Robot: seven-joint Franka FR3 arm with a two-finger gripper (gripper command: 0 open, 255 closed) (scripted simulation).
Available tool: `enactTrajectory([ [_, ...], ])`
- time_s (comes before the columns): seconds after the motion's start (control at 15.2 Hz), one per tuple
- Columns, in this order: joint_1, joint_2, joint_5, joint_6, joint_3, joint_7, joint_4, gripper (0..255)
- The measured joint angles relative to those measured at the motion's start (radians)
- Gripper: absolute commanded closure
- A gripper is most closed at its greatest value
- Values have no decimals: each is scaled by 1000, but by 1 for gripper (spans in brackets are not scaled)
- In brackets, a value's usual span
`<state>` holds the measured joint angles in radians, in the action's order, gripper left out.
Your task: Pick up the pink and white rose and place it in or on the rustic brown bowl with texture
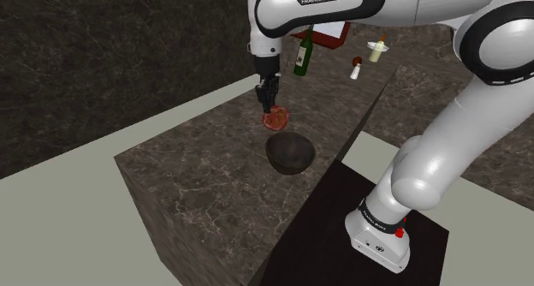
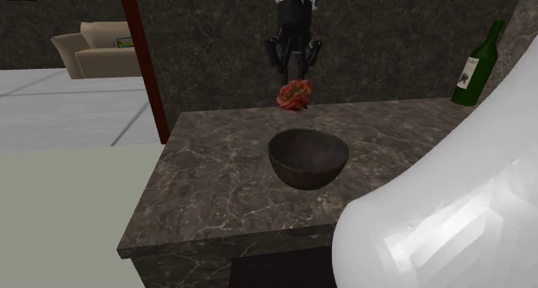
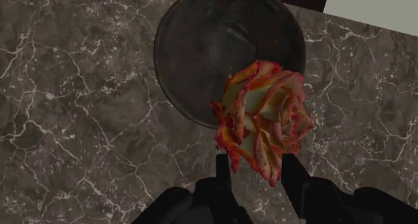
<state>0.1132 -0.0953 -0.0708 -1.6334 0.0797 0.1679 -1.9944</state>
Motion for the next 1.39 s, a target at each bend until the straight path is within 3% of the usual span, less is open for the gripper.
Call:
enactTrajectory([
  [0.4,-3,-227,-10,-10,-10,20,-237,255],
  [1.39,-1,-195,-15,-201,-4,29,-398,255],
])
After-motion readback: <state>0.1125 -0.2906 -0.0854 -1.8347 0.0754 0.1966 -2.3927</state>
